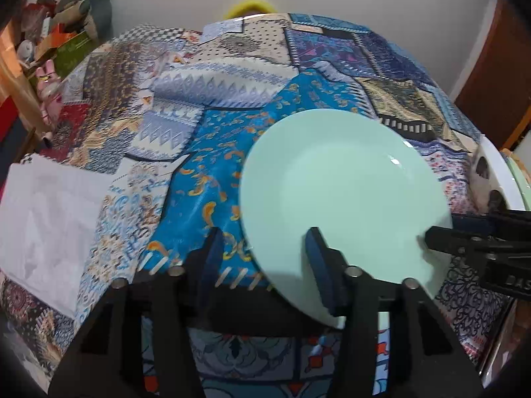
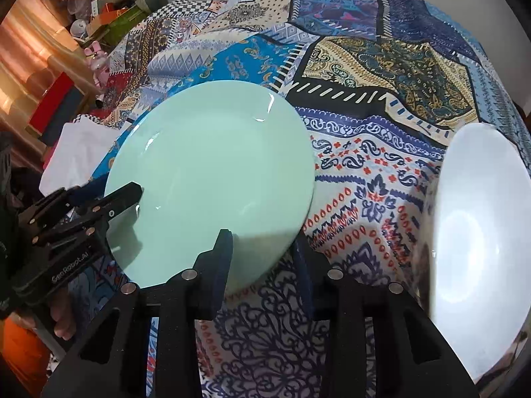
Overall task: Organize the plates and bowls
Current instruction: 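Grasp the mint green plate rim with the left tool while the right tool grasps it too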
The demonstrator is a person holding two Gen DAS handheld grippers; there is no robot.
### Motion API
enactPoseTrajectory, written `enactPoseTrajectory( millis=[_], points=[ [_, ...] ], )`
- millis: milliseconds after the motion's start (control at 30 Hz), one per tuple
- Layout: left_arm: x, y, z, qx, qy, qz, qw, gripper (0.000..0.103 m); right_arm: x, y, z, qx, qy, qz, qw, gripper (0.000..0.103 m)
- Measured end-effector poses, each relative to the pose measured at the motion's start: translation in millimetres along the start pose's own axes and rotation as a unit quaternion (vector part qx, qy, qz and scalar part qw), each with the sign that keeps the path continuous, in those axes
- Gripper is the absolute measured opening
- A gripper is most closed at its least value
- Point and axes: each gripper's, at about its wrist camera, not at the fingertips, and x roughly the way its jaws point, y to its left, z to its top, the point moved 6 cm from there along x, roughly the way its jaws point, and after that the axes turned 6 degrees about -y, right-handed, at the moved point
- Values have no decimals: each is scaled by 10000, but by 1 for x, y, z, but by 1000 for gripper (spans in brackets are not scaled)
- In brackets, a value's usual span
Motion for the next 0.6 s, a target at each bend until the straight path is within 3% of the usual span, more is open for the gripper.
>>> enactPoseTrajectory(
  millis=[33,333,600],
  points=[
    [-1,-4,1,38,5,-157,9999,39,-2,0,-1,12,3,-10,10000,33],
    [-22,-3,-19,-41,158,-177,9997,39,-16,13,-25,-387,222,211,9988,32],
    [-76,1,-75,-149,381,-387,9984,38,-34,39,-62,-837,555,687,9926,32]
  ],
)
